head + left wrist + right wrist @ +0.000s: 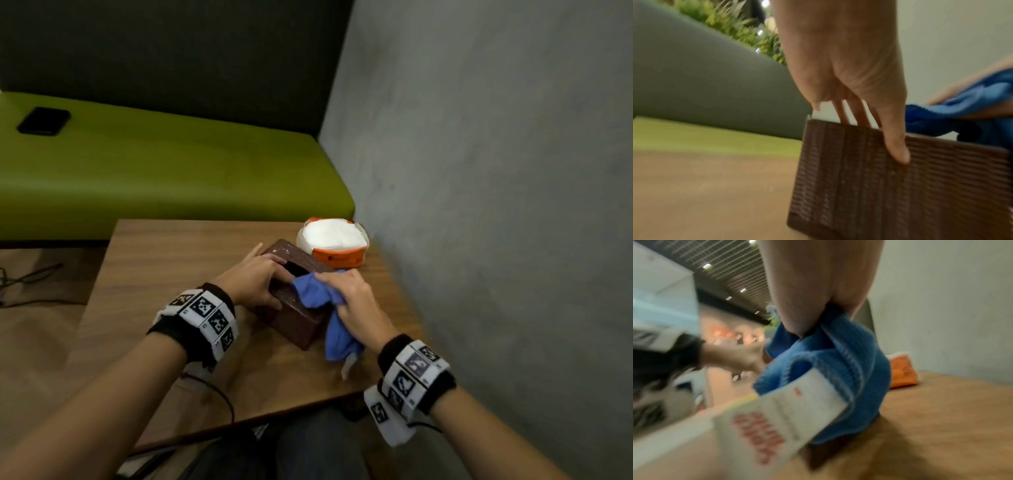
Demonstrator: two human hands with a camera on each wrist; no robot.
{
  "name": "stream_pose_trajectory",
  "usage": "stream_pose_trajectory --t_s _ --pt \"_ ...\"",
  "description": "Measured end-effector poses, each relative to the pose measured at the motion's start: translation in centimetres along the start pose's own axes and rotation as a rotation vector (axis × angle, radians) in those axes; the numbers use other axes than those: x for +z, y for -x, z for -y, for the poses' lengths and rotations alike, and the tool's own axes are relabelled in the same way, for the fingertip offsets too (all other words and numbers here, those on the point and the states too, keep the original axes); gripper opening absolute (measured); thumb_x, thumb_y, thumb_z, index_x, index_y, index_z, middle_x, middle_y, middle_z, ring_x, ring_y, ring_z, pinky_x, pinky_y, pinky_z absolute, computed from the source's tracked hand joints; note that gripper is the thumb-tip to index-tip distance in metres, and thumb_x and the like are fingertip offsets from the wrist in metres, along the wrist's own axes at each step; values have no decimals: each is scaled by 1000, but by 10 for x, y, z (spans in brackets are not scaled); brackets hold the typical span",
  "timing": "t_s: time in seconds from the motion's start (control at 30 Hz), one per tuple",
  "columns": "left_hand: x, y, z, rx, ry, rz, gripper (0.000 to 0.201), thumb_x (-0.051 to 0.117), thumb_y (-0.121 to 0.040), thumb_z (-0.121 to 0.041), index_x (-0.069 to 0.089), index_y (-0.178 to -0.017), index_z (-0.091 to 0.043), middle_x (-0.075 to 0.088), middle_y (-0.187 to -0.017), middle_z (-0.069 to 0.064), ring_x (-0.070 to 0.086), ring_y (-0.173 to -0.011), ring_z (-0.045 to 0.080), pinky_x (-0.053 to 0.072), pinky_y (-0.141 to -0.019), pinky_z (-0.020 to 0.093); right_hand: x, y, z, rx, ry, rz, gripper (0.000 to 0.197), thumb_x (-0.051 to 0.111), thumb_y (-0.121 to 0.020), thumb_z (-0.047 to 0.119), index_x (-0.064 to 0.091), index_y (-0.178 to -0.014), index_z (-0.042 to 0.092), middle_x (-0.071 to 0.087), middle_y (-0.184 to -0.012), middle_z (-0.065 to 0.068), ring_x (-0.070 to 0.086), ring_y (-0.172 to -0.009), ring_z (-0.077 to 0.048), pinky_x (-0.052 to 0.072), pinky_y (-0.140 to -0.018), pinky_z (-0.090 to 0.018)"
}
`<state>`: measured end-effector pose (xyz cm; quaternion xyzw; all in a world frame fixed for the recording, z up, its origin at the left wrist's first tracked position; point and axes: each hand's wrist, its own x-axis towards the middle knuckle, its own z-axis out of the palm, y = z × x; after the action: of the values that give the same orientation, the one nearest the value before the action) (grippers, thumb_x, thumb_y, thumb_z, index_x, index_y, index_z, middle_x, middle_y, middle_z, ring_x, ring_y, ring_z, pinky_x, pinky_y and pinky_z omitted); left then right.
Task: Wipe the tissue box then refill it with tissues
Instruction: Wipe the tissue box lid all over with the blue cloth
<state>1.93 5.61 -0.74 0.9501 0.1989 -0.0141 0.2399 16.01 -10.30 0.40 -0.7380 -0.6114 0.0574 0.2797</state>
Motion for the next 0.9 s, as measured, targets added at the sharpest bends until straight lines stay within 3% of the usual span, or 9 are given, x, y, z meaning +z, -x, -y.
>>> stream_pose_trajectory --t_s 0.07,0.13,0.23,0.33,0.47,0.57,0.63,0.73,0.9 --pt "-6 -5 -12 -2 16 69 68 64 -67 -34 48 -132 -29 45 -144 -1 27 -141 17 9 -117 45 -1 -17 -1 109 -73 -205 46 48 -75 -16 58 -118 0 62 -115 -23 52 -109 -35 33 -96 -24" --pt "0 -4 -30 -21 177 39 84 54 -57 -51 43 -135 -24 40 -148 1 30 -139 20 11 -116 45 14 -25 6 114 -102 -202 48 49 -78 -12 54 -123 3 60 -121 -21 50 -114 -33 28 -98 -17" --pt "25 0 -38 -18 274 -110 102 43 -44 -66 39 -136 -24 37 -149 0 25 -141 18 -2 -117 45 39 -22 6 146 51 -20 52 52 -86 20 39 -136 19 42 -142 -15 29 -135 -34 21 -115 -44" --pt "36 -1 -31 -18 265 -148 107 41 -42 -63 37 -137 -16 35 -149 4 21 -142 19 -7 -117 40 38 -17 0 63 127 159 53 34 -91 49 21 -141 39 16 -156 -7 5 -144 -27 12 -116 -43" --pt "36 -1 -31 -11 317 -184 110 46 -38 -66 41 -135 -15 44 -142 6 30 -137 18 -7 -117 38 35 -11 4 -63 226 73 54 22 -90 36 41 -136 16 55 -130 -11 47 -111 -30 41 -101 -39" --pt "34 0 -28 18 298 -168 104 48 -37 -70 52 -127 -17 48 -138 3 32 -136 18 -7 -117 40 31 4 0 -116 287 35 41 38 -91 19 48 -130 11 63 -115 -12 52 -92 -30 48 -85 -36" --pt "35 0 -29 48 255 -122 97 48 -37 -71 61 -118 -19 49 -136 3 31 -136 17 -9 -117 42 27 5 -7 -139 280 39 39 52 -88 3 52 -126 8 63 -112 -15 53 -91 -32 52 -83 -42" --pt "35 0 -29 46 237 -86 90 47 -37 -71 67 -107 -18 53 -125 3 33 -133 16 -11 -116 43 27 -16 -5 -31 242 -49 34 50 -91 4 53 -125 8 60 -115 -16 50 -99 -32 48 -88 -46" --pt "30 4 -21 75 206 -72 78 61 -49 -59 64 -115 -17 48 -136 4 22 -142 16 -10 -116 43 31 15 7 -129 219 17 34 39 -91 18 58 -118 9 63 -114 -13 53 -99 -28 44 -87 -31"
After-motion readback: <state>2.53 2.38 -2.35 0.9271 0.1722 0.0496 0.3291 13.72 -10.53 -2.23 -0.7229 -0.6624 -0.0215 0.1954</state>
